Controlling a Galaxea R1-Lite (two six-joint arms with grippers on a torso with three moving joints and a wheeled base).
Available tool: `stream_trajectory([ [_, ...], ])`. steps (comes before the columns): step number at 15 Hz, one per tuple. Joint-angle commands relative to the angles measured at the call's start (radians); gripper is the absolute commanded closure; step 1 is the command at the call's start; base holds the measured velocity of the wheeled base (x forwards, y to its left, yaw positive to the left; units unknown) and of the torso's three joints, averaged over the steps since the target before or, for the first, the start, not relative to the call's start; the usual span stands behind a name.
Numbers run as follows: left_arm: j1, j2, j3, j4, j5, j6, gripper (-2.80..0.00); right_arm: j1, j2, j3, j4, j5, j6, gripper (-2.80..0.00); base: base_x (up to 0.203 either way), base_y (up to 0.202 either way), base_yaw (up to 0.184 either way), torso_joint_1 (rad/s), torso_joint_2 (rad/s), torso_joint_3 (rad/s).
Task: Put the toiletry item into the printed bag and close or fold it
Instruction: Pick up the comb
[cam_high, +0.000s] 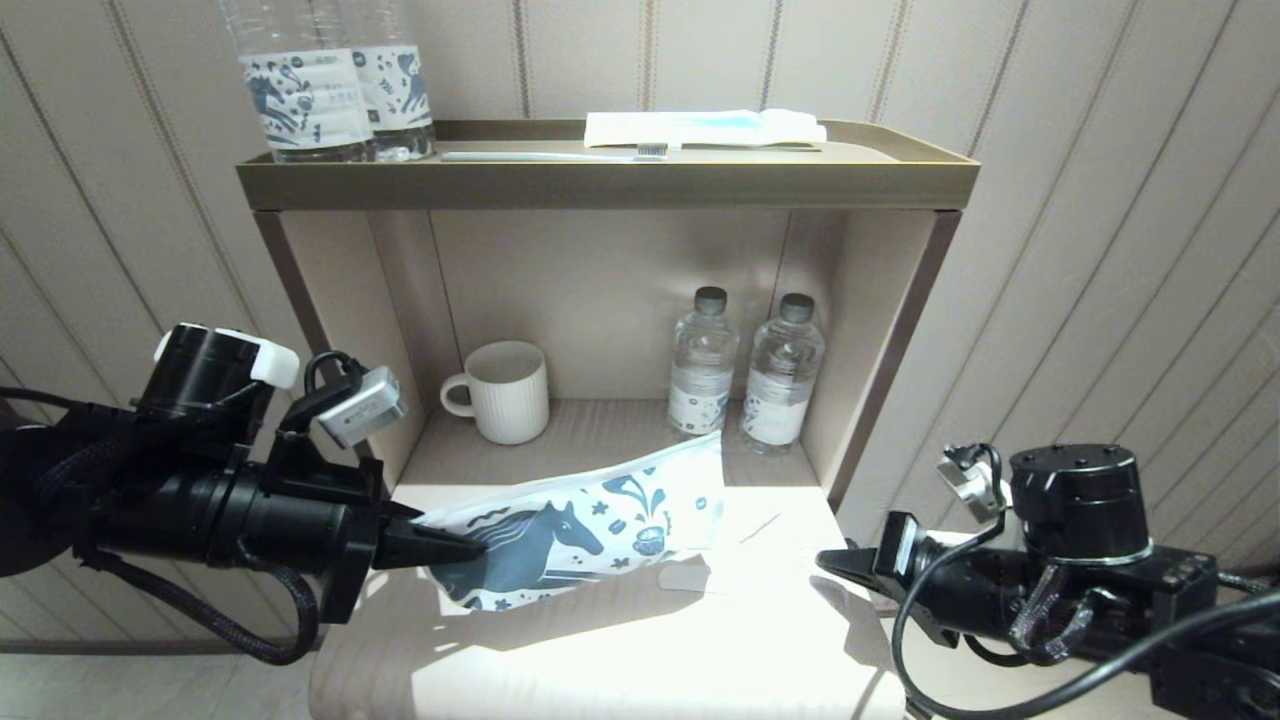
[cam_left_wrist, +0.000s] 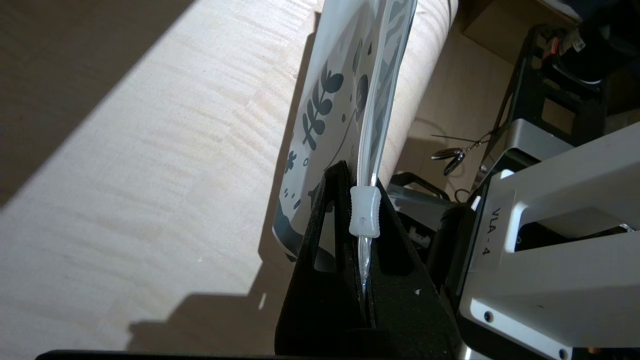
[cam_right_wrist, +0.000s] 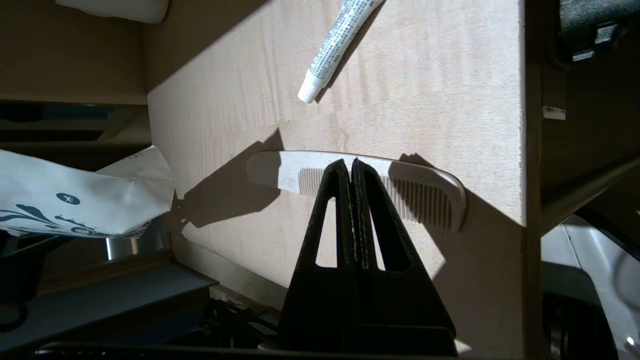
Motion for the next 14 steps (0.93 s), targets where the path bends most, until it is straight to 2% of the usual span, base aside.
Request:
stream_trajectory([
  [1, 0.000, 0.003, 0.000, 0.001, -0.005, 0.003, 0.00, 0.028, 0.006, -0.028, 0.013, 0.002, 0.004, 0.00, 0.000, 0.000, 0.000, 0.000, 0.00, 0.000],
  [3, -0.002, 0.003, 0.001, 0.001, -0.005, 0.003, 0.00, 0.059, 0.012, -0.060, 0.067, 0.001, 0.001, 0.00, 0.000, 0.000, 0.000, 0.000, 0.00, 0.000],
  [8, -0.005, 0.003, 0.001, 0.001, -0.005, 0.003, 0.00, 0.066, 0.055, -0.090, 0.113, 0.001, -0.022, 0.00, 0.000, 0.000, 0.000, 0.000, 0.00, 0.000],
  [14, -0.005, 0.001, 0.001, 0.001, -0.005, 0.003, 0.00, 0.072, 0.067, -0.101, 0.113, -0.002, -0.022, 0.00, 0.000, 0.000, 0.000, 0.000, 0.00, 0.000],
])
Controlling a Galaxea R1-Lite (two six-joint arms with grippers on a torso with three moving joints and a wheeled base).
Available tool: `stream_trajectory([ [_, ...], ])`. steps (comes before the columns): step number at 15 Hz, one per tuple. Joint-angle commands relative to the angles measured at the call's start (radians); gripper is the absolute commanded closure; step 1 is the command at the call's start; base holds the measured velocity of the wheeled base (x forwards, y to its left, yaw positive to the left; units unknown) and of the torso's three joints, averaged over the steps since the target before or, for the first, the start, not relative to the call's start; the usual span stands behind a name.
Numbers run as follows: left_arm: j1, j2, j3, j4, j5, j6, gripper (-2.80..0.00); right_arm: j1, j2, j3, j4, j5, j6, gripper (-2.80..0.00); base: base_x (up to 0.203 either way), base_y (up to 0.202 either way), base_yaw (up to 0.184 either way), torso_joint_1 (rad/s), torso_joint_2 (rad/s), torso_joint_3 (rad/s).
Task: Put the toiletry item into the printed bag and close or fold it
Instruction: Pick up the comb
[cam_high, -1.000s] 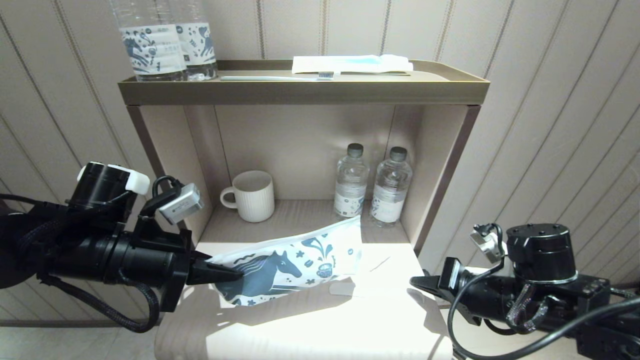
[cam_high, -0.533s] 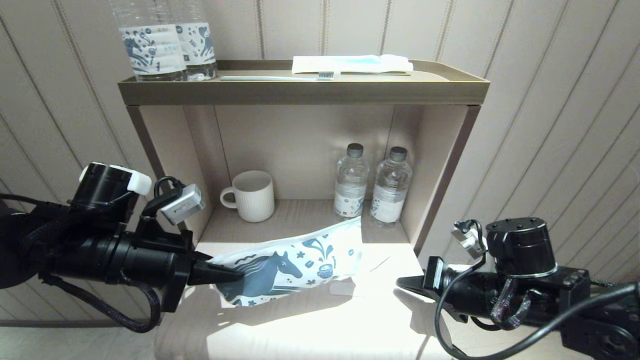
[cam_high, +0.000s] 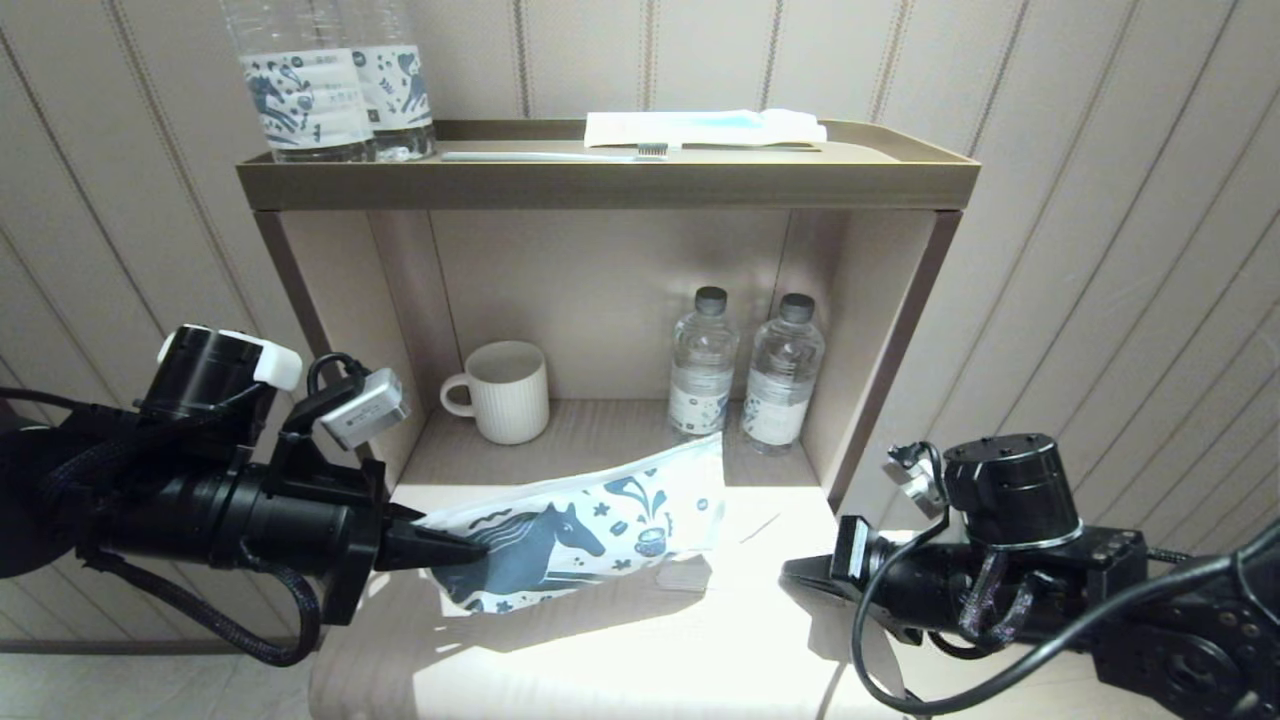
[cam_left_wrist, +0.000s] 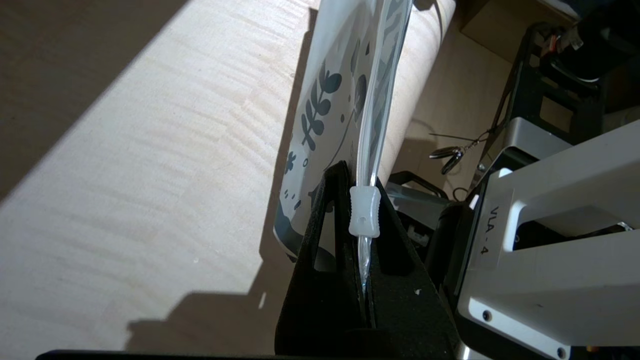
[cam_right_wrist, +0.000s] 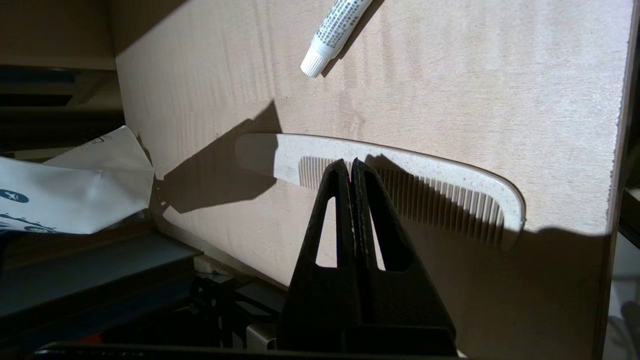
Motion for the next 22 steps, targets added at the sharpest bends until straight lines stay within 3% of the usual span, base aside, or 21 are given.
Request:
stream_trajectory([
  [1, 0.000, -0.001, 0.000, 0.000, -0.005, 0.003, 0.00, 0.001, 0.006, 0.002, -0.004, 0.002, 0.005, 0.00, 0.000, 0.000, 0.000, 0.000, 0.00, 0.000],
  [22, -0.001, 0.002, 0.000, 0.000, -0.005, 0.003, 0.00, -0.010, 0.018, 0.019, -0.005, 0.000, 0.005, 0.00, 0.000, 0.000, 0.000, 0.000, 0.00, 0.000],
])
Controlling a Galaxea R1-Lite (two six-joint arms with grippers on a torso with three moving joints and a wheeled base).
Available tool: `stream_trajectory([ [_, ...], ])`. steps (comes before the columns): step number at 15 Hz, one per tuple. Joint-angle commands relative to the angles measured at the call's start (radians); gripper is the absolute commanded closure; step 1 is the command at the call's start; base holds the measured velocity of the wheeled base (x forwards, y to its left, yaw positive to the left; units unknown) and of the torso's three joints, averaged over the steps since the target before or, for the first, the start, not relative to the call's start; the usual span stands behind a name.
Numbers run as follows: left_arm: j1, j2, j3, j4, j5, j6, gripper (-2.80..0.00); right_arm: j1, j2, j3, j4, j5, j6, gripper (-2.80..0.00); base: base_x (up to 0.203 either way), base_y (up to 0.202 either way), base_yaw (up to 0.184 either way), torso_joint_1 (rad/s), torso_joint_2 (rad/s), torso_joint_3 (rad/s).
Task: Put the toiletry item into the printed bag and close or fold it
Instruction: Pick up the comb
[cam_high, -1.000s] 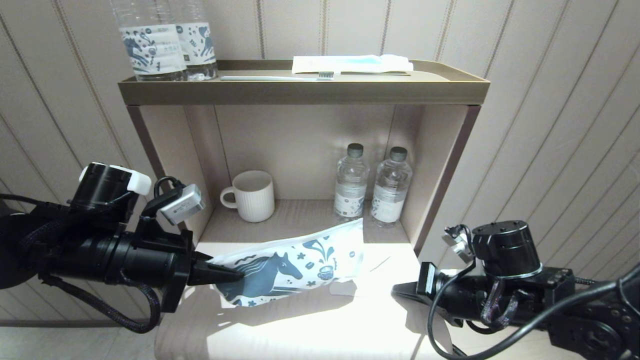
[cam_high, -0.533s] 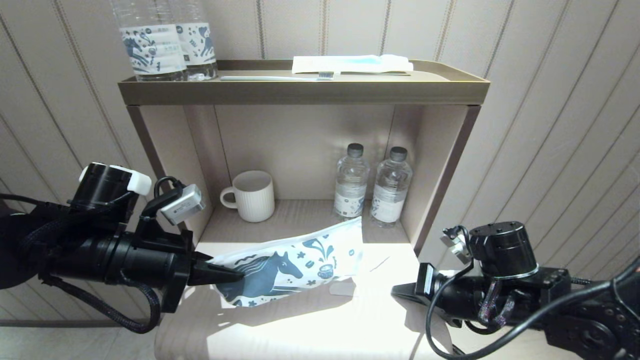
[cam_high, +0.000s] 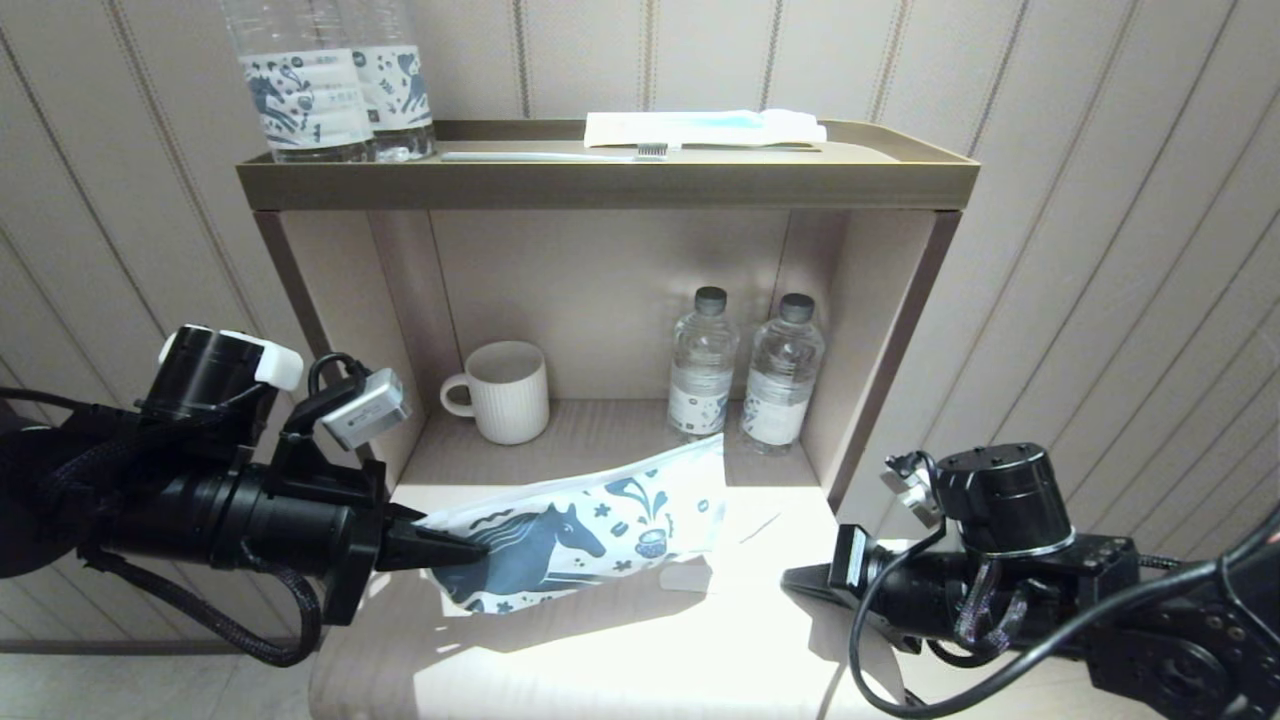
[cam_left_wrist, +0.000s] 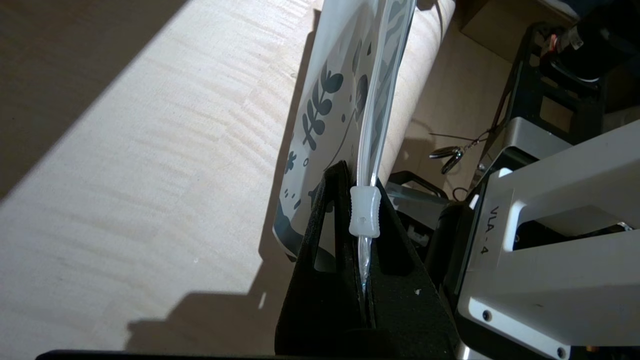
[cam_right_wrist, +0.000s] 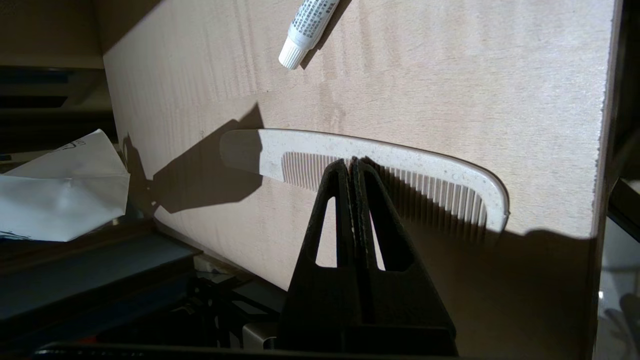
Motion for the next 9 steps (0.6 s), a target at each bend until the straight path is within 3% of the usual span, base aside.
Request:
stream_trajectory([
  [1, -0.001, 0.001, 0.000, 0.000, -0.005, 0.003, 0.00, -0.005, -0.005, 0.003, 0.000, 0.001, 0.005, 0.00, 0.000, 0.000, 0.000, 0.000, 0.00, 0.000],
  [9, -0.004, 0.000, 0.006, 0.000, -0.005, 0.003, 0.00, -0.022, -0.051, 0.005, 0.000, 0.000, 0.005, 0.00, 0.000, 0.000, 0.000, 0.000, 0.00, 0.000],
])
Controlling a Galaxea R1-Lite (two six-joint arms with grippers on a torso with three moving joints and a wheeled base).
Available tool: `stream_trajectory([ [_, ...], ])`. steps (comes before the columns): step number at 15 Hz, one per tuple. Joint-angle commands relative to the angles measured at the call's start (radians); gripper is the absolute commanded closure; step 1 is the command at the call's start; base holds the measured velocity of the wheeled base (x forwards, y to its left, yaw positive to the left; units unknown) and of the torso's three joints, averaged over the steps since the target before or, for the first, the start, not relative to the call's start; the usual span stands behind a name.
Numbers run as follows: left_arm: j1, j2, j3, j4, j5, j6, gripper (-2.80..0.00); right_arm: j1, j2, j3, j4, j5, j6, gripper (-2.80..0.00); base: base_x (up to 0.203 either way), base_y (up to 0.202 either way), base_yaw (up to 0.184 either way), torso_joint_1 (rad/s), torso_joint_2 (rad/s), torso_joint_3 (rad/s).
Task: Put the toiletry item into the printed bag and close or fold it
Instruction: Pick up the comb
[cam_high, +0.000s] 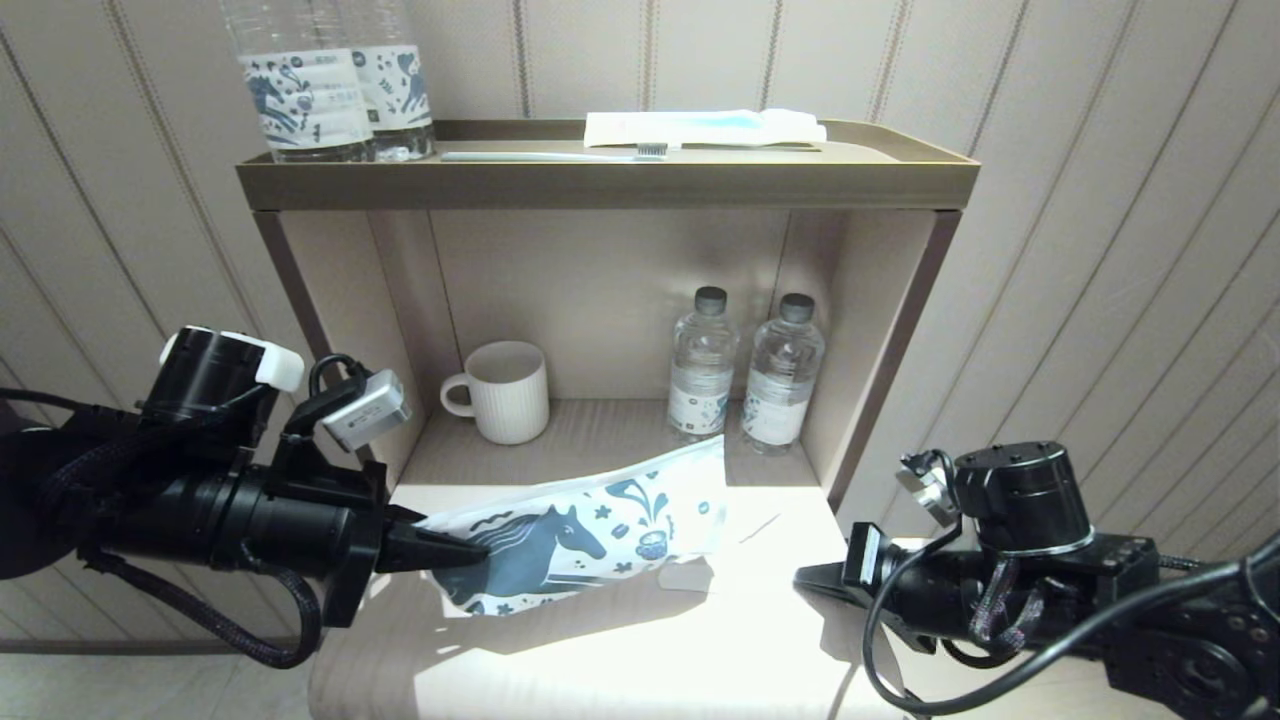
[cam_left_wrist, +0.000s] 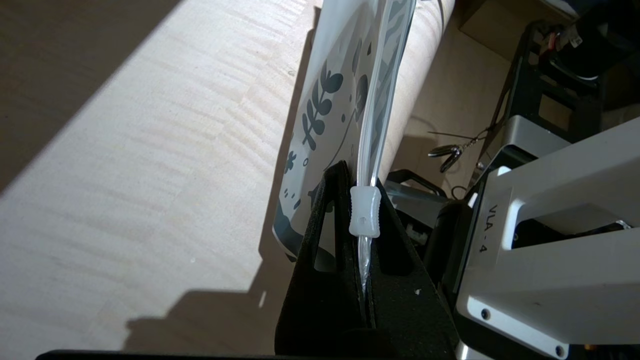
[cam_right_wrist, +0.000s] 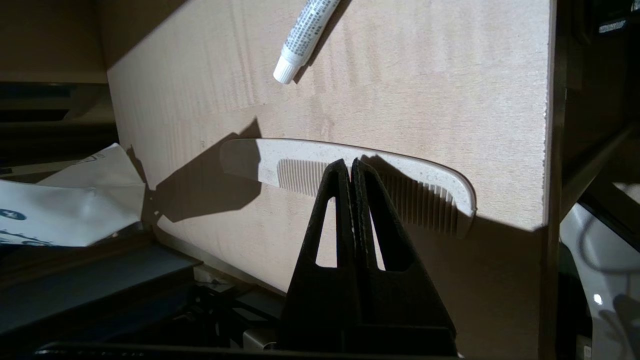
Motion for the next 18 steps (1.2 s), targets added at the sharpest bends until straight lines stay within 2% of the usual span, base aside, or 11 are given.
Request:
stream_trajectory([
  [1, -0.001, 0.000, 0.003, 0.000, -0.003, 0.002, 0.00, 0.001, -0.036, -0.006, -0.004, 0.004, 0.005, 0.00, 0.000, 0.000, 0.000, 0.000, 0.00, 0.000],
  [4, -0.001, 0.001, 0.001, 0.000, -0.003, 0.002, 0.00, 0.025, -0.056, -0.008, 0.002, 0.003, 0.005, 0.00, 0.000, 0.000, 0.000, 0.000, 0.00, 0.000],
  [8, -0.001, 0.001, 0.000, 0.000, -0.003, 0.002, 0.00, 0.066, -0.005, -0.093, 0.117, 0.002, 0.001, 0.00, 0.000, 0.000, 0.000, 0.000, 0.00, 0.000],
  [11, -0.001, -0.002, 0.000, 0.000, -0.003, 0.002, 0.00, 0.087, 0.049, -0.119, 0.125, -0.002, -0.005, 0.00, 0.000, 0.000, 0.000, 0.000, 0.00, 0.000],
  [18, -0.001, -0.004, 0.002, 0.000, -0.003, 0.002, 0.00, 0.078, 0.066, -0.122, 0.126, -0.009, -0.005, 0.00, 0.000, 0.000, 0.000, 0.000, 0.00, 0.000],
])
